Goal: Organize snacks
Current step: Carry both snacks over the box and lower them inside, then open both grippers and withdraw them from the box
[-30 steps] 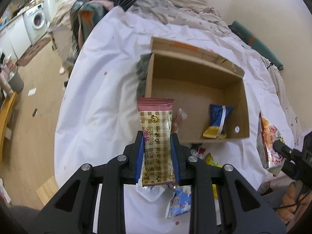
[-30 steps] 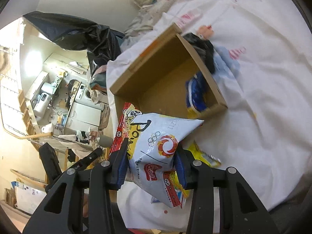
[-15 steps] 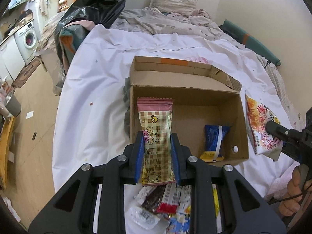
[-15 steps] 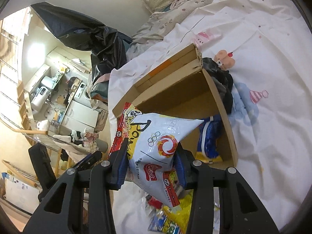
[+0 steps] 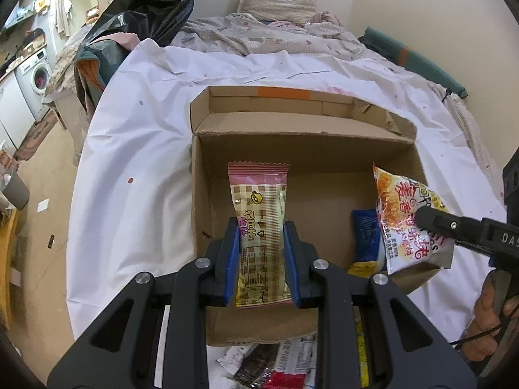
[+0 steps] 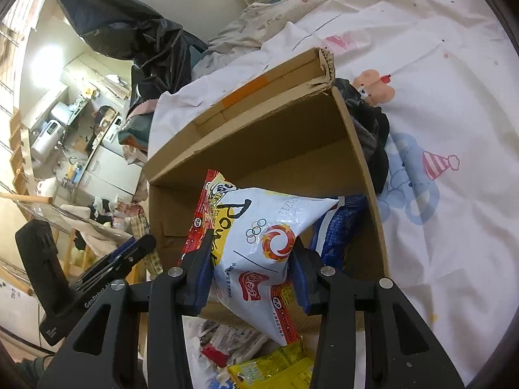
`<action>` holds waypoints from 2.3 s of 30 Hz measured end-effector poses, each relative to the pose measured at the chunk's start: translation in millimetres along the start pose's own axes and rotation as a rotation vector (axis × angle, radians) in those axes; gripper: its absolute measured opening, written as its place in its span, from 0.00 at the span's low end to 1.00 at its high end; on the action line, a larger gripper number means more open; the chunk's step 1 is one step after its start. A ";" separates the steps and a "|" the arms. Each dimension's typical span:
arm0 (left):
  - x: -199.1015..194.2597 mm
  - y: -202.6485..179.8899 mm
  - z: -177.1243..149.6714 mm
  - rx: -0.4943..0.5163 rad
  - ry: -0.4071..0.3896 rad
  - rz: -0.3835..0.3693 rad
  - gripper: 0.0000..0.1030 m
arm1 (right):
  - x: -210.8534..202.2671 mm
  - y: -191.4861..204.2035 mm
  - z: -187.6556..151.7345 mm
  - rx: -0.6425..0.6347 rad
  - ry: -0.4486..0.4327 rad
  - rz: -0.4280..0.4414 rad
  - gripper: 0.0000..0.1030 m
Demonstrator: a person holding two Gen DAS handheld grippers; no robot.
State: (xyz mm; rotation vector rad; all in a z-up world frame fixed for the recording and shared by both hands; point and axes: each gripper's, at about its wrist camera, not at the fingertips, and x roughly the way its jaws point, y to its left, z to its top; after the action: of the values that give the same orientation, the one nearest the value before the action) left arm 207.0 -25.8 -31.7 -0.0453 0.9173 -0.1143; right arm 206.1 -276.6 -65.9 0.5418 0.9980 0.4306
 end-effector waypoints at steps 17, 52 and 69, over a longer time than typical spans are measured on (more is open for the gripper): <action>8.1 1.7 -1.0 0.008 0.002 0.017 0.22 | 31.7 19.4 -10.0 -0.110 0.067 -0.133 0.43; -9.0 11.0 -0.2 -0.054 -0.053 0.000 0.84 | 17.7 26.8 -4.3 -0.167 -0.048 -0.197 0.87; -53.3 23.0 -18.9 -0.079 -0.101 0.015 0.92 | -36.9 29.9 -29.7 -0.132 -0.104 -0.173 0.87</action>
State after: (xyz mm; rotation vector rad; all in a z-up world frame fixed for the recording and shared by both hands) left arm 161.7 3.5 -3.2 -0.1170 0.8209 -0.0615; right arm 159.7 -267.3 -35.9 0.3522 0.9015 0.3083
